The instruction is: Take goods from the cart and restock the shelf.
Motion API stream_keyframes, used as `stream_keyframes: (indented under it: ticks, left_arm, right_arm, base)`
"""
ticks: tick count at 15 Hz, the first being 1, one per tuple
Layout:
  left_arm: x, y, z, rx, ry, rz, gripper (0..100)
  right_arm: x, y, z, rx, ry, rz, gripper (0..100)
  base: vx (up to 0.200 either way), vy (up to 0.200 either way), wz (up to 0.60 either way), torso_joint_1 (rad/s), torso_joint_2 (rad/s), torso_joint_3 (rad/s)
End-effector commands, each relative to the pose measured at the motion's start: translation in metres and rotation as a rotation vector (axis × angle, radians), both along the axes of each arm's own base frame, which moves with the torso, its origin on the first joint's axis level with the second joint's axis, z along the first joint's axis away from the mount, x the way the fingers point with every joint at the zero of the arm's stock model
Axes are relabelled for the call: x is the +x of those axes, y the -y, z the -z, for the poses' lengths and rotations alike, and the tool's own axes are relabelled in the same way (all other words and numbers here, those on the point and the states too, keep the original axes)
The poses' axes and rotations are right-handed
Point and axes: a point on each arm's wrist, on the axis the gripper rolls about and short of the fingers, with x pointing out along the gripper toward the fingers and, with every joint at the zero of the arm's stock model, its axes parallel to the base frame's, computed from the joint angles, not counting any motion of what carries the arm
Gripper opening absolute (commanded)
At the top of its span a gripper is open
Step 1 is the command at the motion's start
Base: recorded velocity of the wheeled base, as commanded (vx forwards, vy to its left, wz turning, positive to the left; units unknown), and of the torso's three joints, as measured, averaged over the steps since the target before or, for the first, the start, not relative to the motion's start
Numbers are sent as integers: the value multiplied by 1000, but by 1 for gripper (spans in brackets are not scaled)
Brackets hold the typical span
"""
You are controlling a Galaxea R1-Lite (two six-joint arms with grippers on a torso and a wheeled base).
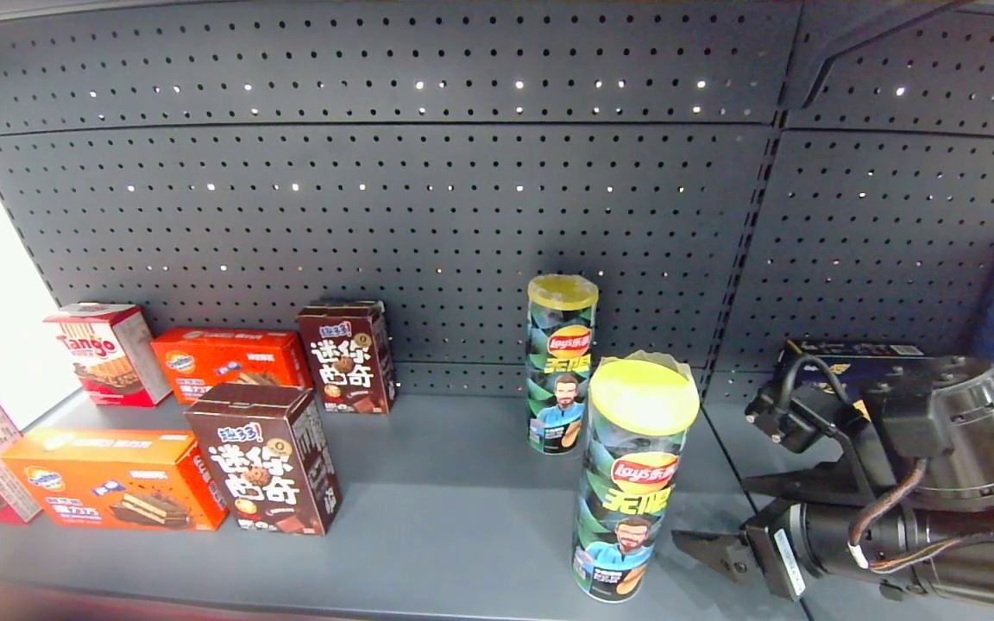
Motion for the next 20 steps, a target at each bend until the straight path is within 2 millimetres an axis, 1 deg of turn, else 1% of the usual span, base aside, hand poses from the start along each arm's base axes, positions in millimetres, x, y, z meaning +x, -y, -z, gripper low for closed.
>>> stream_keyframes:
  ticks: [1, 8, 14, 20]
  left_arm:
    - [0, 0, 0, -5, -5, 0, 100]
    - [0, 0, 0, -32, -10, -8, 100]
    - [0, 0, 0, -41, -10, -11, 100]
    - [0, 0, 0, -49, -12, -13, 100]
  right_arm:
    - [3, -3, 2, -6, -9, -2, 100]
    - [18, -17, 2, -7, -10, -13, 100]
    - [17, -23, 3, -11, -15, -33, 100]
    - [16, -28, 1, -5, -6, -53, 100]
  base:
    - [0, 0, 0, 0, 0, 0]
    - [0, 0, 0, 0, 0, 0]
    - [0, 0, 0, 0, 0, 0]
    - [0, 0, 0, 0, 0, 0]
